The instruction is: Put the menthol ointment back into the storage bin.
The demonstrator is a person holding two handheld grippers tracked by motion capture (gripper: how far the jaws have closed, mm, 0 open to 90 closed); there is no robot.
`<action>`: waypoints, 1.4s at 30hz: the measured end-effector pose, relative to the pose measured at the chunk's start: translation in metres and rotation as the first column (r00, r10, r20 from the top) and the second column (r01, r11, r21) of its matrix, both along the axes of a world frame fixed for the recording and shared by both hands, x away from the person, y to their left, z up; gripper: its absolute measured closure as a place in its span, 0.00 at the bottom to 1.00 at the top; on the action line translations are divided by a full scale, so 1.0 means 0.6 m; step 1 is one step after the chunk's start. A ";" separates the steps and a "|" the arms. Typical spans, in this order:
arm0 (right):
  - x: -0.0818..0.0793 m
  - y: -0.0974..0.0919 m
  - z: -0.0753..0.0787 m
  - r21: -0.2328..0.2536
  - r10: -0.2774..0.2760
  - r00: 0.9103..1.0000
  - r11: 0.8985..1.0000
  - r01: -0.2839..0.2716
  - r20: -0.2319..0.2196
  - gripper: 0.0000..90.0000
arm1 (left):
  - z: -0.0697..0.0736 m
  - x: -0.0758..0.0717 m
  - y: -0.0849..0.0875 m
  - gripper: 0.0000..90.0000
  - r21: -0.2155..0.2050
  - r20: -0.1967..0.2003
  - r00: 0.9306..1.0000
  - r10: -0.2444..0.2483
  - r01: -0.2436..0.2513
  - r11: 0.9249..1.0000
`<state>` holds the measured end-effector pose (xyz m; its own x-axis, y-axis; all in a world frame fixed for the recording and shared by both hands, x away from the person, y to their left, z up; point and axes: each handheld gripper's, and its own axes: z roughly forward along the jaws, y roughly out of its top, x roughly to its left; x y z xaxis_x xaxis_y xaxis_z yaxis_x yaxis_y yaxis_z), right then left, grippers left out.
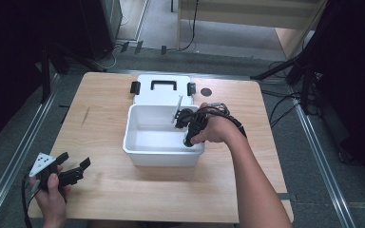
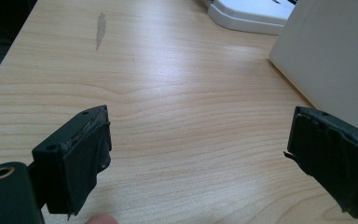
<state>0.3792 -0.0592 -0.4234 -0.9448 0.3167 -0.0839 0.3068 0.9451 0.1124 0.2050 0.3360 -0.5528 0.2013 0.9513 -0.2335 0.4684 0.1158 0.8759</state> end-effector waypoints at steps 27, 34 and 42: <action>0.001 0.039 -0.036 -0.047 0.008 1.000 0.999 -0.009 -0.014 0.57 | 0.000 0.000 0.001 0.08 -0.004 -0.002 1.000 -0.004 0.004 1.000; -0.003 0.047 -0.046 -0.064 0.026 0.999 0.998 -0.028 -0.032 0.57 | 0.000 0.001 0.000 0.08 -0.004 -0.004 1.000 -0.002 0.002 1.000; 0.002 0.044 -0.068 -0.094 -0.006 0.999 0.996 0.002 -0.044 0.57 | 0.000 0.001 0.000 0.08 -0.002 -0.006 1.000 -0.001 0.001 1.000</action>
